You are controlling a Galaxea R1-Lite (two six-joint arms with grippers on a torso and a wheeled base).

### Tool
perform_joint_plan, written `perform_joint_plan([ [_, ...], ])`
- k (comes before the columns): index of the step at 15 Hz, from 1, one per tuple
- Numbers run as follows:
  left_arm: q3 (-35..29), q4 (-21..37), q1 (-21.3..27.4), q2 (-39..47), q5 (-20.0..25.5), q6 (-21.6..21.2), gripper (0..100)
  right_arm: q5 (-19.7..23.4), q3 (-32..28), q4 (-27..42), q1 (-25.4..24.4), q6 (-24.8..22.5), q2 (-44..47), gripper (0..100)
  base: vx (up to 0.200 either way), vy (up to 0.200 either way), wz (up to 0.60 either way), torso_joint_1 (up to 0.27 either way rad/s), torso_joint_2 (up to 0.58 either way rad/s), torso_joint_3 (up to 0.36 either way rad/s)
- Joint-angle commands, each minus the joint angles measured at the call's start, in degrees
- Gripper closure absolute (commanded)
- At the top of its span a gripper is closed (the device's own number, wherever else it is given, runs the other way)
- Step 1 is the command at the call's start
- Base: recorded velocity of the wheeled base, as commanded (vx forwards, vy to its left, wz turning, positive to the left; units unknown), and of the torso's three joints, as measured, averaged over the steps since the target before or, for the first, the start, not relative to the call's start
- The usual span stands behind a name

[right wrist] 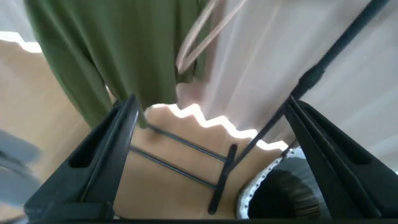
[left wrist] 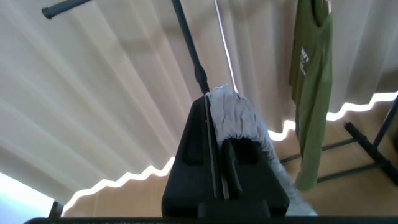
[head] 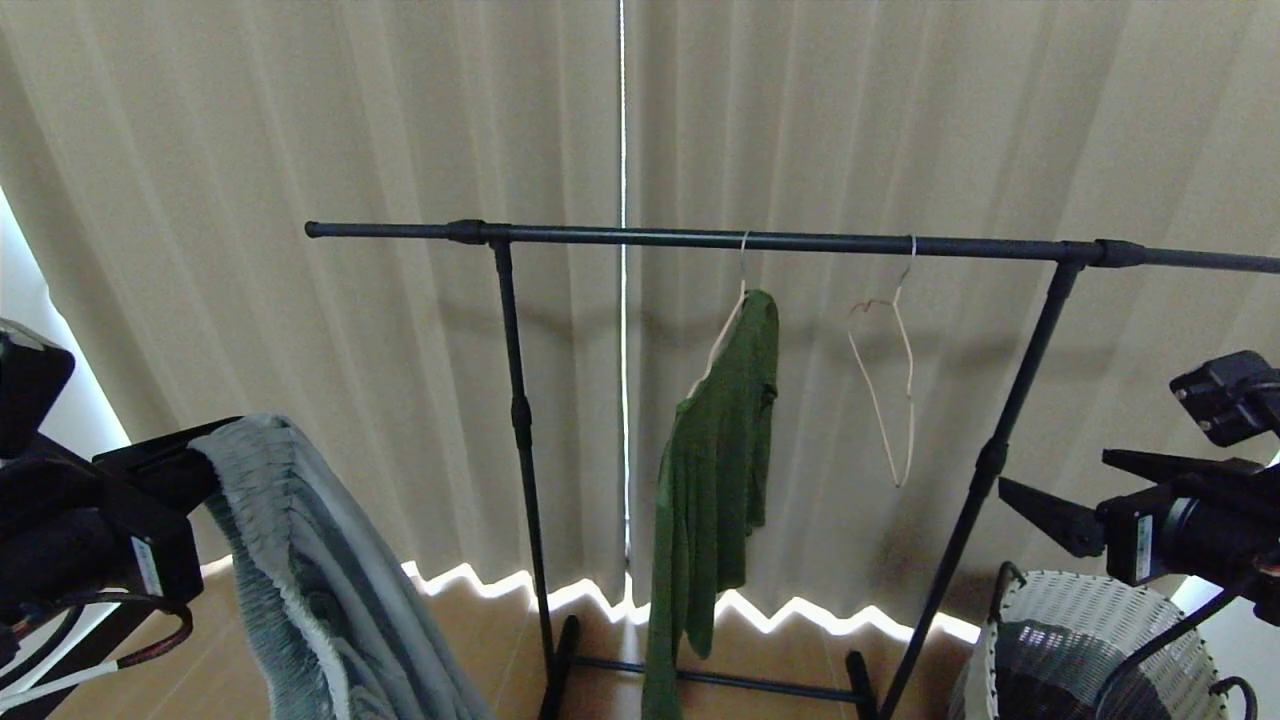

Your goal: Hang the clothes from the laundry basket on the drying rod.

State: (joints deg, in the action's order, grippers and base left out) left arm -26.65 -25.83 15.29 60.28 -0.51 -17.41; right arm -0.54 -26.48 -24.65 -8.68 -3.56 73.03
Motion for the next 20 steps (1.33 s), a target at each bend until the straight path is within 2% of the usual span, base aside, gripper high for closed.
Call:
perform_joint_plan([
  [1, -0.1, 0.0, 0.0, 0.4, 0.0, 0.0, 100, -2.6, -2.5, 0.1, -2.7, 0.2, 0.4, 0, 0.2, 0.0, 0.0, -0.007, 0.0, 0.002],
  [3, -0.3, 0.0, 0.6, 0.4, 0.0, 0.0, 100, -4.5, -2.7, -0.4, -3.1, 0.2, 1.3, 0, 0.2, 0.0, 0.0, -0.007, 0.0, 0.002],
  [6, -0.5, 0.0, 1.7, 0.7, 0.0, -0.1, 100, -4.6, -3.1, -0.4, -3.0, 0.2, 2.3, 0, 0.2, 0.0, 0.0, 0.01, 0.0, 0.001],
  [9, -0.2, -0.1, 1.7, 0.7, -0.1, -0.1, 100, -5.2, -3.7, -0.6, -2.8, 0.3, 5.1, 0, 0.0, 0.0, 0.0, 0.0, 0.0, 0.0],
  [12, -0.1, -2.2, 1.7, 0.8, -0.1, -0.1, 100, -9.3, -7.9, -0.6, -3.1, 3.4, 11.6, 0, 0.0, 0.0, 0.0, 0.0, 0.0, 0.0],
  [14, 0.2, -2.4, 1.7, 0.3, -0.1, -0.1, 100, -9.8, -11.9, 0.0, -5.2, 6.7, 16.0, 0, 0.0, 0.0, 0.0, 0.0, 0.0, 0.0],
  [18, 0.2, -2.4, 1.7, 0.3, -0.1, -0.1, 100, -14.7, -16.1, 0.0, -5.2, 8.3, 24.3, 0, 0.0, 0.0, 0.0, 0.0, 0.0, 0.0],
  [20, 0.2, -2.5, 1.7, 0.3, -0.1, -0.1, 100, -15.4, -16.5, 0.0, -5.2, 8.7, 25.8, 0, 0.0, 0.0, 0.0, 0.0, 0.0, 0.0],
])
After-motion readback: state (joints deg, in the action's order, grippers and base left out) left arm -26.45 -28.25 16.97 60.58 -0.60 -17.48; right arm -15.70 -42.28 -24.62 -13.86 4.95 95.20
